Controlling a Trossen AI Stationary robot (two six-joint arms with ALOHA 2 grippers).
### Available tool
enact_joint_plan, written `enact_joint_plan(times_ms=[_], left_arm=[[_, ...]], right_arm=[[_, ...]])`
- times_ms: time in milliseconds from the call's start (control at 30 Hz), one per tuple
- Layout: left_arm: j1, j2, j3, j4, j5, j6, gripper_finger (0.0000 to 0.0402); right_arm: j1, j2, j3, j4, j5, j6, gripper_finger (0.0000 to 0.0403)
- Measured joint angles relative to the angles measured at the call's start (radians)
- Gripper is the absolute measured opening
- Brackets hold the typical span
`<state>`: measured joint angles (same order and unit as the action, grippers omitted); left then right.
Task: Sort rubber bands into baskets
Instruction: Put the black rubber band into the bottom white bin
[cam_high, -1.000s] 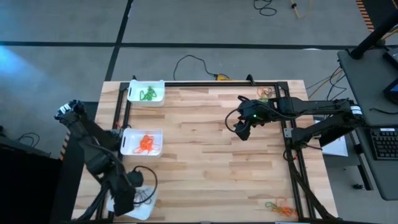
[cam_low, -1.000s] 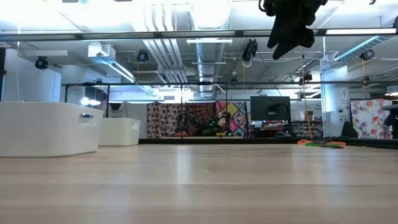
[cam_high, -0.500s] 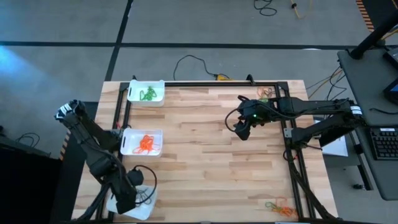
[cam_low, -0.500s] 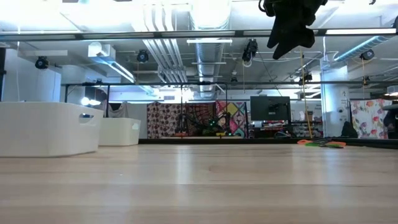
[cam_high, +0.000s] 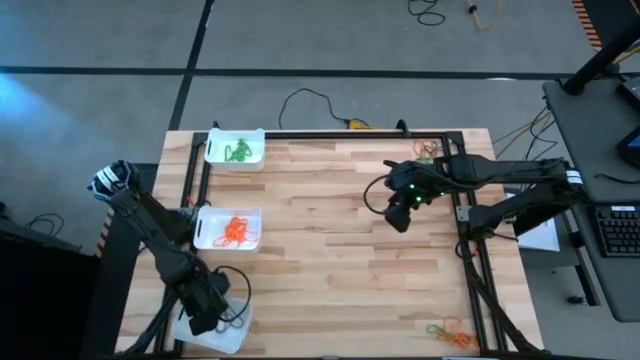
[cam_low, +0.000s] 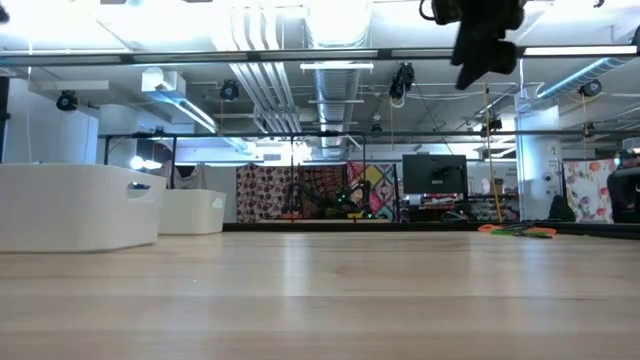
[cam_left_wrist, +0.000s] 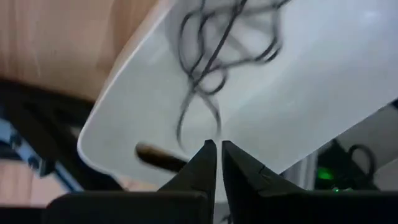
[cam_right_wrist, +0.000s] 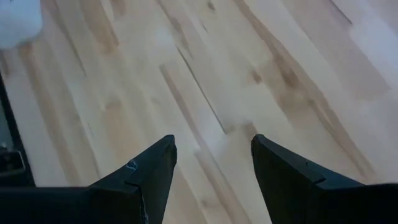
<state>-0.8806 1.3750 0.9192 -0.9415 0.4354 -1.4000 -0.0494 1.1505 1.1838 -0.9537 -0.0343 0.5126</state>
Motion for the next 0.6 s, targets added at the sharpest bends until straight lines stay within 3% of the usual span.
enact_joint_plan(times_ms=[233,367,433,600], left_arm=[[0.002,-0.001,-0.030,0.026,0.068,0.053,0.0081],[0.000,-0.034,0.039,-0.084,0.048,0.096,0.0121],[0.000,-0.058,0.096,-0.145,-0.077,0.123,0.0135],[0.031,-0.127,0.195,-0.165,-0.588,0.130,0.0150]], right_arm=[[-0.017,-0.001,0.033,-0.196,0.017,0.011,0.0203],[-0.068,-0.001,0.033,-0.321,0.146,0.024,0.0203],[-0.114,-0.001,0.032,-0.385,0.205,0.053,0.0203],[-0.317,-0.001,-0.013,-0.400,0.217,0.065,0.0203]])
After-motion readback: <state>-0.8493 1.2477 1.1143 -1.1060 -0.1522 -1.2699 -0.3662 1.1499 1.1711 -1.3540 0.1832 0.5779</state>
